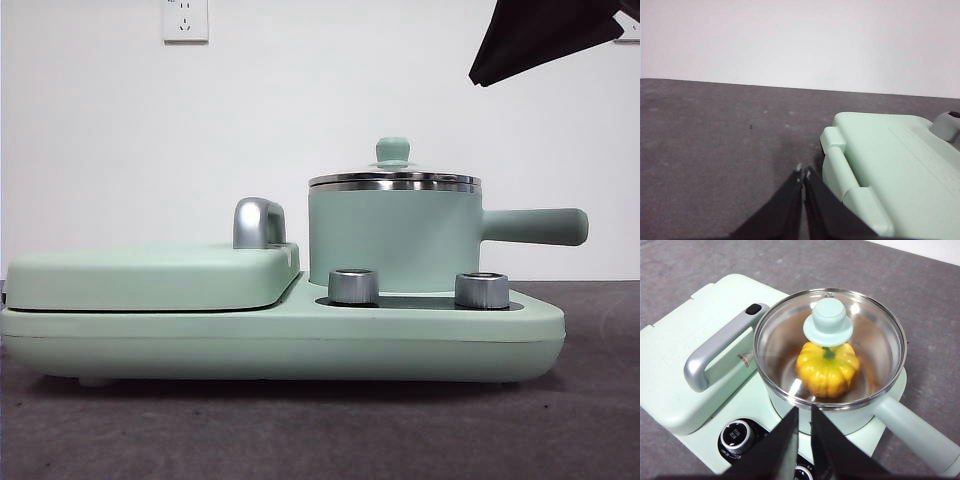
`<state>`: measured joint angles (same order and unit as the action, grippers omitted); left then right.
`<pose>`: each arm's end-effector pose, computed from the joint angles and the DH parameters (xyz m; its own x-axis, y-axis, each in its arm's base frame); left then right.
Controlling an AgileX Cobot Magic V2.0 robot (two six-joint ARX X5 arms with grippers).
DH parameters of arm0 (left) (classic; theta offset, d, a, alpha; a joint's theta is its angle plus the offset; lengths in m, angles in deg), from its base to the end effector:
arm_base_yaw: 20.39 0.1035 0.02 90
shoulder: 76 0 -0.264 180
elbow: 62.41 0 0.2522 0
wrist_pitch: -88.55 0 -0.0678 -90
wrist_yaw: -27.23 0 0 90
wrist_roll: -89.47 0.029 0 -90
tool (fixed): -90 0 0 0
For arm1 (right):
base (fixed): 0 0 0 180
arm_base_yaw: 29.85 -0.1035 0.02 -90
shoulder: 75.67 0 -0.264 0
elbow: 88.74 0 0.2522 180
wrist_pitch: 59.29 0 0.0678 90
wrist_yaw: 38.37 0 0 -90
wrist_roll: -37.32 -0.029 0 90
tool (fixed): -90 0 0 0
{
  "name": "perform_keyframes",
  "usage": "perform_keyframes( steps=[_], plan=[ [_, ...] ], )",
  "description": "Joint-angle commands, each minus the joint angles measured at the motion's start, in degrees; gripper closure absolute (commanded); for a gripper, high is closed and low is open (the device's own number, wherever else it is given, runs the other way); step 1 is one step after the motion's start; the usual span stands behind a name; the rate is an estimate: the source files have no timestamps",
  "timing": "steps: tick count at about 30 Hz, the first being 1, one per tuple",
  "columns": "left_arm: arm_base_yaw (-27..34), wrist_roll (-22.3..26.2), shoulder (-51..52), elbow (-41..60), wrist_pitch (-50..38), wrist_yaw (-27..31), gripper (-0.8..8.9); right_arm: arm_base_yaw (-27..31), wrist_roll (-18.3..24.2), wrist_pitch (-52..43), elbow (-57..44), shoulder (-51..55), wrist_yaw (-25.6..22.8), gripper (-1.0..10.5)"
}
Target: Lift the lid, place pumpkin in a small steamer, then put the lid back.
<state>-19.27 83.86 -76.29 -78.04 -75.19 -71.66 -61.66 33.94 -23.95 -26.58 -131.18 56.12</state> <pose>0.0957 -0.0026 0.1700 0.9907 -0.1352 -0.0159 0.1330 0.9860 -0.1002 0.1737 0.1104 0.3039 0.7019 0.5275 -0.4786 -0.5588 0.8245 0.0892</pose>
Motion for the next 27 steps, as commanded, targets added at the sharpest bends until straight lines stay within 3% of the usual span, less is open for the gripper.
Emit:
perform_keyframes(
  steps=[1, 4, 5, 9, 17, 27],
  plan=[
    [0.09, -0.24, 0.11, 1.11, -0.83, 0.09, 8.07, -0.31, 0.2, -0.61, 1.2, -0.2, -0.02, 9.1],
    [0.09, -0.24, 0.11, 1.11, -0.83, 0.09, 8.07, -0.31, 0.7, -0.5, 1.2, -0.15, -0.11, 9.1],
    [0.09, -0.24, 0.11, 1.11, -0.83, 0.09, 8.07, -0.24, 4.07, -0.28, 1.2, 0.52, -0.76, 9.1],
    [0.09, -0.24, 0.11, 1.11, -0.81, 0.09, 8.07, 2.32, 7.41, -0.5, -0.15, 4.57, -1.53, 9.1],
    [0.09, -0.24, 0.11, 1.11, -0.83, 0.09, 8.07, 14.34, 7.08, -5.25, -11.69, 18.6, -1.51, 9.1],
    [0.09, -0.24, 0.11, 1.11, -0.83, 0.09, 8.06, 25.2, 7.08, -8.33, -27.34, 37.97, -1.38, 9.1]
  ],
)
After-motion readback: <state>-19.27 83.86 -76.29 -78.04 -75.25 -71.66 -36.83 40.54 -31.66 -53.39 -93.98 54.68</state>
